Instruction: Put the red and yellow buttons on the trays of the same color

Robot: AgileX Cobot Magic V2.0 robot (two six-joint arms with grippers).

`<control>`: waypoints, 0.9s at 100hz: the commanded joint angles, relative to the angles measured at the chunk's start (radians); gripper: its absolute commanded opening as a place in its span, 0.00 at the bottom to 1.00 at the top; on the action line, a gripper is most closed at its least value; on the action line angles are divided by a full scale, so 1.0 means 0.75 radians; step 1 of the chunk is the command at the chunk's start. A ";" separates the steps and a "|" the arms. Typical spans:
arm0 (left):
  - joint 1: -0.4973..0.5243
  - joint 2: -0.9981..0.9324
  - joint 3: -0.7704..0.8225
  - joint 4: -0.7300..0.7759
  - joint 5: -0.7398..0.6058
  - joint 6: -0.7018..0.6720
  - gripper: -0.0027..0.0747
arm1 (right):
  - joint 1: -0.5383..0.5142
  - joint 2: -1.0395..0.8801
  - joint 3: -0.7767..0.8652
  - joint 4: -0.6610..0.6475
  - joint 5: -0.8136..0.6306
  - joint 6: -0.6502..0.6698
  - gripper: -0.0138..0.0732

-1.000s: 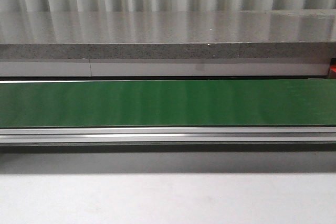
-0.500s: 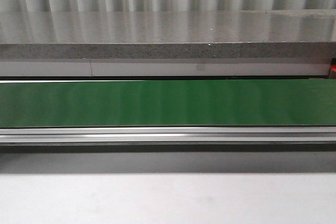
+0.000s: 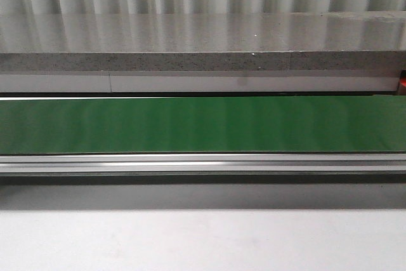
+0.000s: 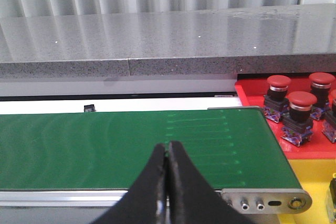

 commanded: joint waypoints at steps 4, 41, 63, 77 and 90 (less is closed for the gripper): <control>-0.009 0.004 -0.033 0.006 -0.101 -0.001 0.01 | 0.001 -0.020 0.002 -0.014 -0.110 0.001 0.08; -0.009 0.004 -0.033 0.006 -0.101 -0.001 0.01 | 0.001 -0.020 0.002 -0.014 -0.110 0.001 0.08; -0.009 0.004 -0.033 0.006 -0.101 -0.001 0.01 | 0.001 -0.020 0.002 -0.014 -0.110 0.001 0.08; -0.009 0.004 -0.018 0.003 -0.255 -0.001 0.01 | 0.001 -0.020 0.002 -0.014 -0.110 0.001 0.08; -0.009 0.000 0.035 -0.023 -0.499 -0.001 0.01 | 0.001 -0.020 0.002 -0.014 -0.110 0.001 0.08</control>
